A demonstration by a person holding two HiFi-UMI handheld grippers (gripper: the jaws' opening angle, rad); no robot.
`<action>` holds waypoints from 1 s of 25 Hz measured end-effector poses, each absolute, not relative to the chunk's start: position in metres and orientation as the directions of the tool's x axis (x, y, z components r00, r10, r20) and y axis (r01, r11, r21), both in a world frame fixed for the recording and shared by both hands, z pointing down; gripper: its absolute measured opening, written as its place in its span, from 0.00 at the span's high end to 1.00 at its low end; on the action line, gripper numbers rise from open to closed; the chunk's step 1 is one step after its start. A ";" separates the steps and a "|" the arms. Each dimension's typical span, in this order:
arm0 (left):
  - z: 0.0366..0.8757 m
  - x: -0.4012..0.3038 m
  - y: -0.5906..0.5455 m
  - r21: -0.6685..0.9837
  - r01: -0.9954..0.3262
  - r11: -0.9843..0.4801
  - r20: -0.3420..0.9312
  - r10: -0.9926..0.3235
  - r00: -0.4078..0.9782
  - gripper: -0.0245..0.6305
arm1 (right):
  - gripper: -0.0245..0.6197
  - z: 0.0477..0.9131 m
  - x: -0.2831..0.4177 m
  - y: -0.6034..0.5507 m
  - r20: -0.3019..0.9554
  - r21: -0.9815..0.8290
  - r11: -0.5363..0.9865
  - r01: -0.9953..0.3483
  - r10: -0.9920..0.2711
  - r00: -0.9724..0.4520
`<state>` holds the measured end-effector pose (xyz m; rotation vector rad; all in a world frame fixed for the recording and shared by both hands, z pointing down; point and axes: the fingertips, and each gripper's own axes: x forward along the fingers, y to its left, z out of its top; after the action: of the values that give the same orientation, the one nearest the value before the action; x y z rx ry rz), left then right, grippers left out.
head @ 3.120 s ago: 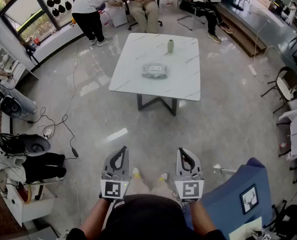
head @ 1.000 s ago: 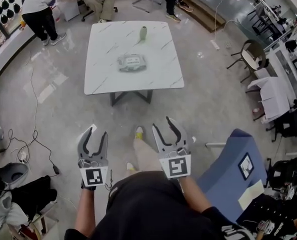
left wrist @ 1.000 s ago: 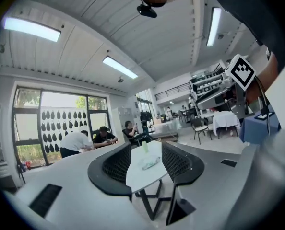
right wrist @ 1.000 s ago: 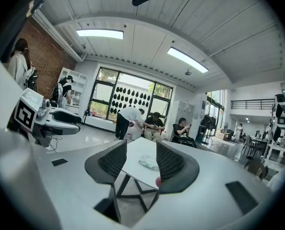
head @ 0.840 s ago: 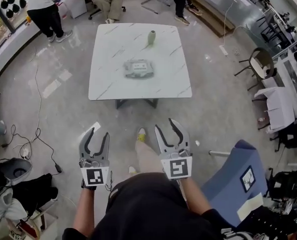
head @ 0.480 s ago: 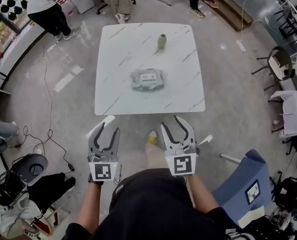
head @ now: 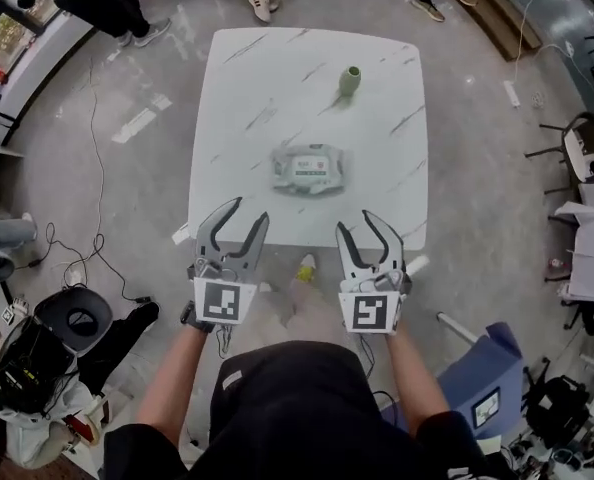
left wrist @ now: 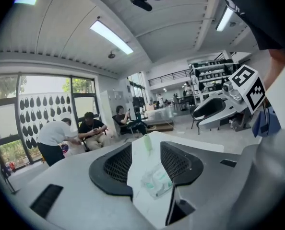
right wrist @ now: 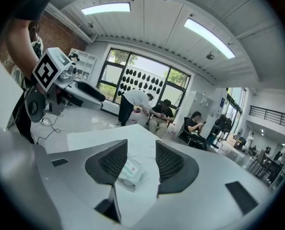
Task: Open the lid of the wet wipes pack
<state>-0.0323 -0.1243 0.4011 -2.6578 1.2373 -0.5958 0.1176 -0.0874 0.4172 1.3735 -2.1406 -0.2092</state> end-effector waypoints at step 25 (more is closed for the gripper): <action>0.610 -0.019 -0.212 -0.218 -0.601 -0.769 0.484 -0.620 0.617 0.71 | 0.68 0.584 0.086 -0.180 0.494 0.567 0.506 -0.650 -0.840 -0.224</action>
<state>-0.0191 -0.2118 0.6101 -2.7940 1.0559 -0.8564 0.0858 -0.1799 0.5838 1.2224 -1.9606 -0.3056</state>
